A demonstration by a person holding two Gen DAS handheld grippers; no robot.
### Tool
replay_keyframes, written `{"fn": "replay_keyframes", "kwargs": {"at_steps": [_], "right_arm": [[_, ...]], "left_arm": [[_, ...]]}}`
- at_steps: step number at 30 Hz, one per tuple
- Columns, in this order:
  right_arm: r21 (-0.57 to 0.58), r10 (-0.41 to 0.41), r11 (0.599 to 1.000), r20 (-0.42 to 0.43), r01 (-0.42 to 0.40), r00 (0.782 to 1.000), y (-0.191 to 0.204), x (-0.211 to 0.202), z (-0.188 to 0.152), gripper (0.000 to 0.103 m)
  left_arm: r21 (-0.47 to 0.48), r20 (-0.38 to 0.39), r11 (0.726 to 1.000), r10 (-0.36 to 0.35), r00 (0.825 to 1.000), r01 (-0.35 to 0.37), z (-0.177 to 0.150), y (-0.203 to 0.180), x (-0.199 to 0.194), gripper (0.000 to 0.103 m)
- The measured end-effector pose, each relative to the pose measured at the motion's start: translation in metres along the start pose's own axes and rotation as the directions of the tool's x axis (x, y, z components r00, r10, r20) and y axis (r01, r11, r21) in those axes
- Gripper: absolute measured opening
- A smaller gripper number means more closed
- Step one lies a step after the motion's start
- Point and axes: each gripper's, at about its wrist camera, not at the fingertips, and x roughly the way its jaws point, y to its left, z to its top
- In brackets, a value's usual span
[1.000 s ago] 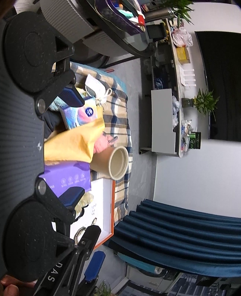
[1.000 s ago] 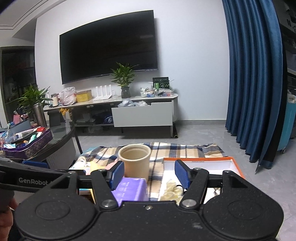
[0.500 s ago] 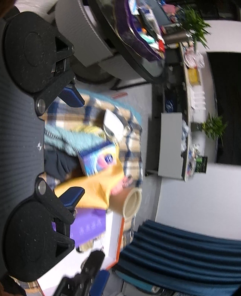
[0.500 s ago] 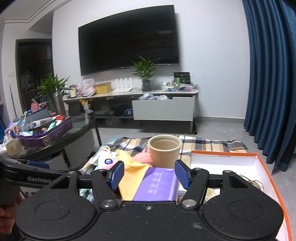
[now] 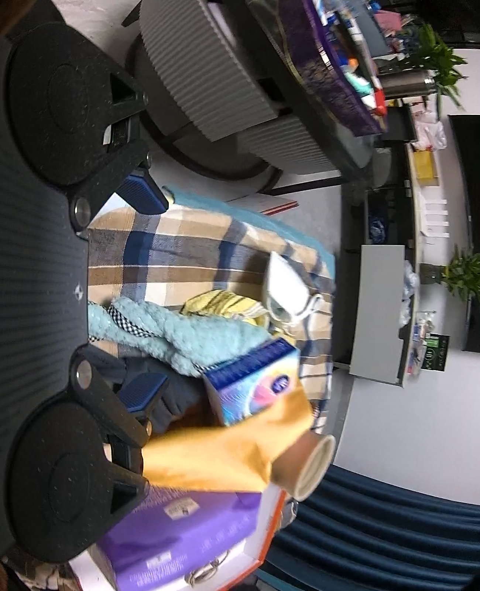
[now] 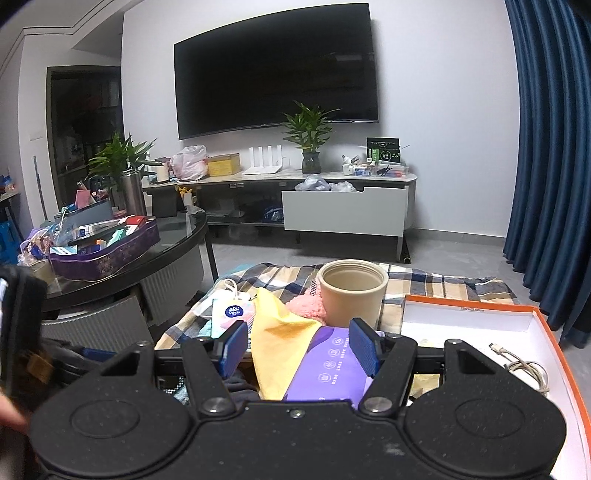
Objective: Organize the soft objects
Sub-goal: 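Move both tools back over the pile of soft items, then grasp the light blue fuzzy cloth with the left tool while the right tool grasps the yellow cloth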
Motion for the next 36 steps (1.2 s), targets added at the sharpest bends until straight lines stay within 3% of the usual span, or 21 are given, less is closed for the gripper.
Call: {"fn": "replay_keyframes", "kwargs": {"at_steps": [7, 12, 15, 17, 18, 25, 32, 36], "right_arm": [[0.001, -0.003, 1.0, -0.017, 0.003, 1.0, -0.001, 0.011, 0.003, 0.074], [-0.011, 0.0, 1.0, -0.031, 0.0, 1.0, 0.003, 0.017, 0.005, 0.074], [-0.02, 0.001, 1.0, -0.047, -0.002, 0.999, 0.007, 0.023, 0.007, 0.074], [-0.023, 0.007, 1.0, -0.063, -0.009, 0.998, 0.009, 0.029, 0.009, 0.074], [-0.027, 0.012, 1.0, -0.075, -0.014, 0.997, 0.01, 0.033, 0.01, 0.074], [-0.119, 0.038, 0.991, -0.194, -0.062, 0.98, 0.024, 0.075, 0.026, 0.078], [-0.307, -0.056, 0.951, -0.297, -0.04, 0.953, 0.046, 0.128, 0.027, 0.079], [-0.343, -0.088, 0.938, -0.364, -0.045, 0.927, 0.05, 0.158, 0.024, 0.079]], "left_arm": [[0.031, 0.018, 1.0, -0.006, 1.0, 0.006, 0.006, -0.008, 0.021, 0.094], [0.035, 0.045, 0.999, -0.039, 0.998, 0.037, 0.015, -0.012, 0.033, 0.087], [0.059, 0.027, 0.995, -0.077, 0.997, 0.076, 0.016, -0.014, 0.042, 0.066], [0.046, 0.017, 0.991, -0.124, 0.992, 0.123, 0.014, -0.012, 0.043, 0.046], [0.042, 0.017, 0.989, -0.142, 0.99, 0.142, 0.013, -0.011, 0.042, 0.042], [0.069, 0.039, 0.981, -0.183, 0.982, 0.18, 0.009, -0.007, 0.026, 0.04], [0.022, 0.061, 0.979, -0.206, 0.977, 0.205, 0.012, 0.01, 0.013, 0.04], [-0.011, 0.082, 0.976, -0.216, 0.973, 0.217, 0.015, 0.015, 0.011, 0.04]]}}
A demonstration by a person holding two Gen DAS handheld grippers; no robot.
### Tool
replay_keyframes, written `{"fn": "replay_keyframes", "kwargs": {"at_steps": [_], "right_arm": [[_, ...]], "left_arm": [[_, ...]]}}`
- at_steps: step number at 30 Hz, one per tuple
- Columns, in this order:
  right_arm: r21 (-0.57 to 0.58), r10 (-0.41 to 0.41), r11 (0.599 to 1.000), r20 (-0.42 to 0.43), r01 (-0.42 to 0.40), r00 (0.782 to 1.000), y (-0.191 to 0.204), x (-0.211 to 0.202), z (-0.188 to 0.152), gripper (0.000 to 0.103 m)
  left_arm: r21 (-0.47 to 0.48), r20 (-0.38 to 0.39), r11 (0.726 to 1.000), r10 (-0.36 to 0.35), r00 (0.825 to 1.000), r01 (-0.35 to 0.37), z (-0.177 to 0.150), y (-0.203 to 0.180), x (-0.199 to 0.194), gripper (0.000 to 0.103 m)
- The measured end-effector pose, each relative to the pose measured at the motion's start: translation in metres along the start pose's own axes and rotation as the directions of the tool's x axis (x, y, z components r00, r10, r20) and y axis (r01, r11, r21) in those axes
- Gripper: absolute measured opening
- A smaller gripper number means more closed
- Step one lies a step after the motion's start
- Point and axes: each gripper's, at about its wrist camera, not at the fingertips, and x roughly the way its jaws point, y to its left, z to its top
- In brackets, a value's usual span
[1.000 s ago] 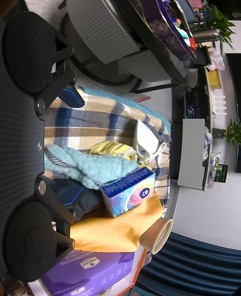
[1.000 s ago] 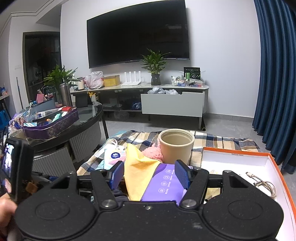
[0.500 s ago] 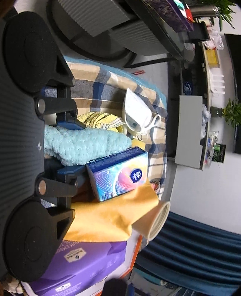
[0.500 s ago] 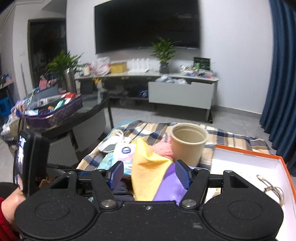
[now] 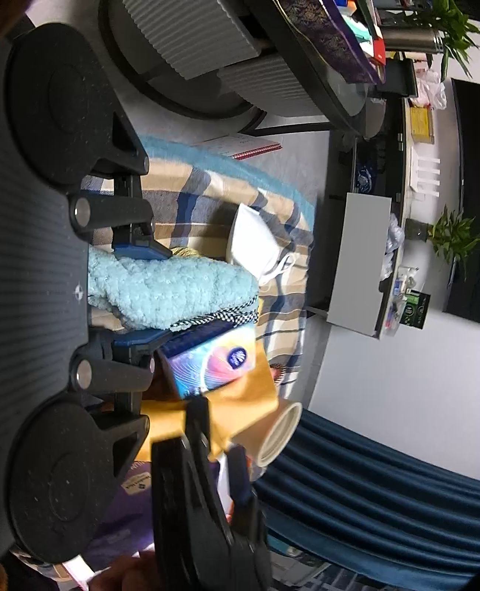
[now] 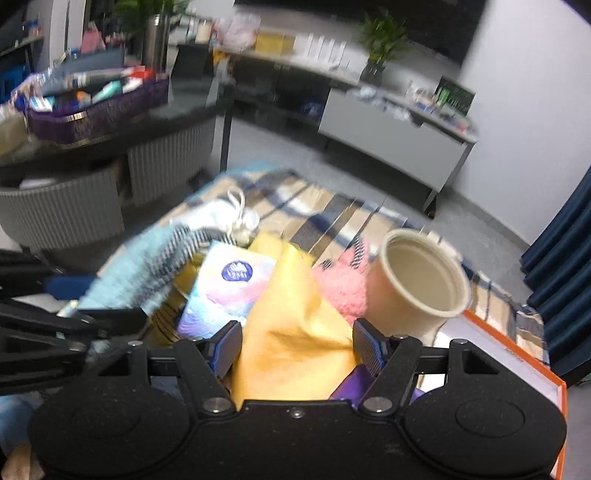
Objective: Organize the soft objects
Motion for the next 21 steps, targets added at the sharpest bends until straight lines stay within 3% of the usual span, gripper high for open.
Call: {"fn": "replay_keyframes", "kwargs": {"at_steps": [2, 4, 5, 6, 12, 21], "right_arm": [[-0.007, 0.008, 1.0, -0.018, -0.008, 1.0, 0.001, 0.008, 0.001, 0.076], [0.001, 0.064, 0.998, -0.036, -0.064, 0.997, 0.0, 0.013, -0.001, 0.046], [0.01, 0.072, 0.997, -0.047, -0.071, 0.996, -0.001, 0.014, -0.001, 0.017], [0.005, 0.059, 0.998, -0.043, -0.059, 0.997, 0.001, 0.012, -0.002, 0.009], [0.081, 0.072, 0.993, 0.112, -0.081, 0.991, -0.006, -0.027, -0.012, 0.005], [0.185, 0.039, 0.977, 0.341, -0.107, 0.939, -0.027, -0.104, -0.019, 0.005]], "left_arm": [[-0.001, 0.005, 1.0, -0.003, 1.0, 0.003, 0.001, -0.001, -0.001, 0.04], [-0.002, 0.008, 1.0, -0.003, 1.0, 0.003, 0.002, -0.002, -0.001, 0.04], [-0.003, 0.01, 1.0, -0.002, 1.0, 0.002, 0.003, -0.003, -0.002, 0.04], [-0.003, 0.012, 1.0, -0.003, 1.0, 0.003, 0.003, -0.004, -0.003, 0.04], [0.005, 0.046, 1.0, 0.005, 0.999, -0.006, 0.008, -0.009, -0.016, 0.04], [0.033, 0.101, 0.999, 0.016, 0.995, -0.019, 0.025, -0.037, -0.042, 0.04]]}}
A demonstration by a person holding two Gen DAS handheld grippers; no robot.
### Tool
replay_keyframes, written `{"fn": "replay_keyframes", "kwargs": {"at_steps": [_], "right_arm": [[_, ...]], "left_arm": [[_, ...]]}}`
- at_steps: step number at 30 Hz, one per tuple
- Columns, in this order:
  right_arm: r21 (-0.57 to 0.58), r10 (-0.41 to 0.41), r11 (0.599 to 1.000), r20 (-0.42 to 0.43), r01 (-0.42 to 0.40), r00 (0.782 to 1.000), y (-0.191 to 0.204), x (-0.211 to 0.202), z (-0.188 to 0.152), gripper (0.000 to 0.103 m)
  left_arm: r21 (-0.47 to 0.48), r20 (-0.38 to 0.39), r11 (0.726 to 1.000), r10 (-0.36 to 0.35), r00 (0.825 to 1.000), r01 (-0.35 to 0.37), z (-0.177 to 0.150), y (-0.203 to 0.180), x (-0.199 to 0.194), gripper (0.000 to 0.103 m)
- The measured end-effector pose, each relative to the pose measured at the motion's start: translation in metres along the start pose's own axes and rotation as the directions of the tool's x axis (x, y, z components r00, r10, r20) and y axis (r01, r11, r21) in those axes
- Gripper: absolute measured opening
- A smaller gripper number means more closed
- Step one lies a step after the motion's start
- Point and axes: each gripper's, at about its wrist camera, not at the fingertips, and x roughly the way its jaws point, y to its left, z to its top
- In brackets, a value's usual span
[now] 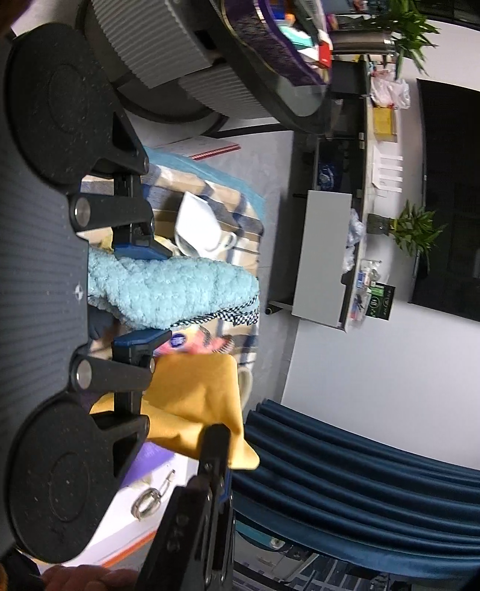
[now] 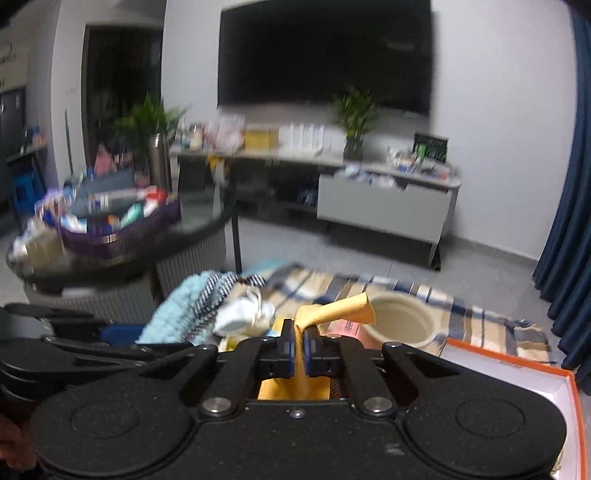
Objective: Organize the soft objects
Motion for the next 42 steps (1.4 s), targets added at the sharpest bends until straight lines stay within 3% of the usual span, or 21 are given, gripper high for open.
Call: {"fn": "replay_keyframes", "kwargs": {"at_steps": [15, 27, 42], "right_arm": [[0.057, -0.095, 0.995, 0.182, 0.086, 0.979, -0.009, -0.078, -0.006, 0.005], [0.129, -0.188, 0.978, 0.211, 0.163, 0.959, -0.022, -0.11, -0.021, 0.005], [0.17, -0.235, 0.965, 0.217, 0.2, 0.948, -0.034, -0.119, -0.029, 0.005]], "left_arm": [[0.059, 0.043, 0.998, -0.004, 0.999, 0.002, 0.013, -0.047, -0.025, 0.04], [0.075, 0.038, 0.997, -0.024, 0.999, 0.021, 0.007, -0.071, -0.033, 0.04], [0.09, 0.031, 0.996, -0.019, 0.999, 0.017, 0.006, -0.08, -0.031, 0.04]]}}
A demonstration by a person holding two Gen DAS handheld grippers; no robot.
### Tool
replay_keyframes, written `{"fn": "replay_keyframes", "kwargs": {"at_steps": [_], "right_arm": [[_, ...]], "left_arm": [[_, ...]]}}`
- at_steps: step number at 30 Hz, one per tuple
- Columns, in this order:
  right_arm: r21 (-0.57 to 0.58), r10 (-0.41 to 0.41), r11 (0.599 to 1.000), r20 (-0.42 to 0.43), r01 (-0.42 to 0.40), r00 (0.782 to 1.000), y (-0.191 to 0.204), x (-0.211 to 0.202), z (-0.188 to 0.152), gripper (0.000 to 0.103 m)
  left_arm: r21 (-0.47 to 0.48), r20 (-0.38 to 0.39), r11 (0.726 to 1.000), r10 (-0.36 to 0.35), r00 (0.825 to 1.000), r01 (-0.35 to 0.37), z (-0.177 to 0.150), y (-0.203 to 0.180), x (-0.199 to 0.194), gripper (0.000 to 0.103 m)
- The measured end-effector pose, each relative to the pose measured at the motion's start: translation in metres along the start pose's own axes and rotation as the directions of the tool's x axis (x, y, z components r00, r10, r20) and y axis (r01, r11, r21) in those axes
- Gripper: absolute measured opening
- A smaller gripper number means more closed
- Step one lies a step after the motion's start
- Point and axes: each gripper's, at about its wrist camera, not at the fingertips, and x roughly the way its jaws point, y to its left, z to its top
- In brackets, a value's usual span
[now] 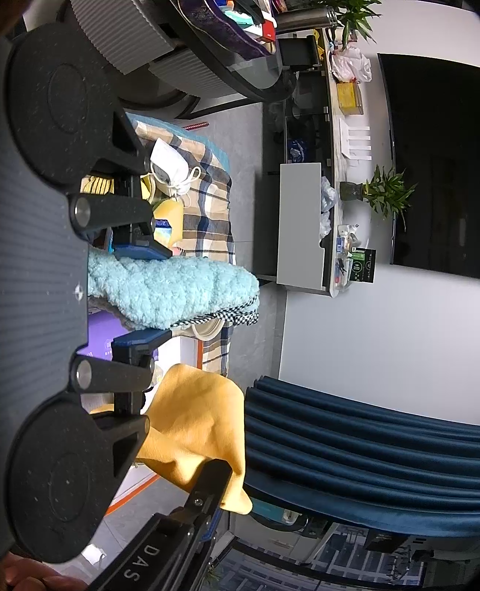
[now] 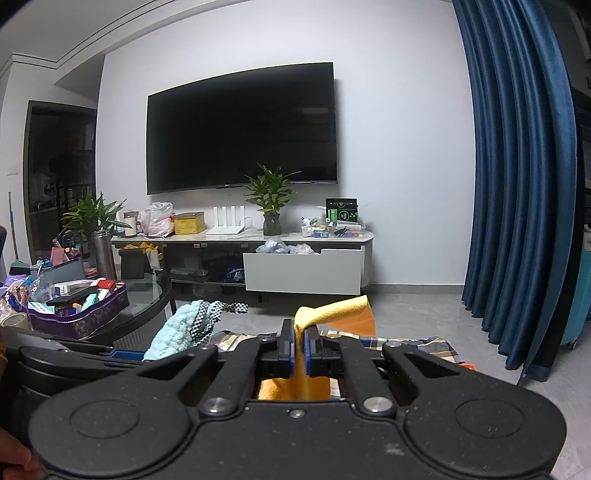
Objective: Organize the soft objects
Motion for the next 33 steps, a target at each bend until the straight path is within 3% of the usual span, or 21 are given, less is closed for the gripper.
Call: {"fn": "replay_keyframes", "kwargs": {"at_steps": [33], "right_arm": [[0.021, -0.062, 0.998, -0.017, 0.063, 0.998, -0.008, 0.024, -0.006, 0.005]], "left_arm": [[0.026, -0.038, 0.999, -0.039, 0.999, 0.04, 0.003, -0.014, 0.024, 0.04]]}}
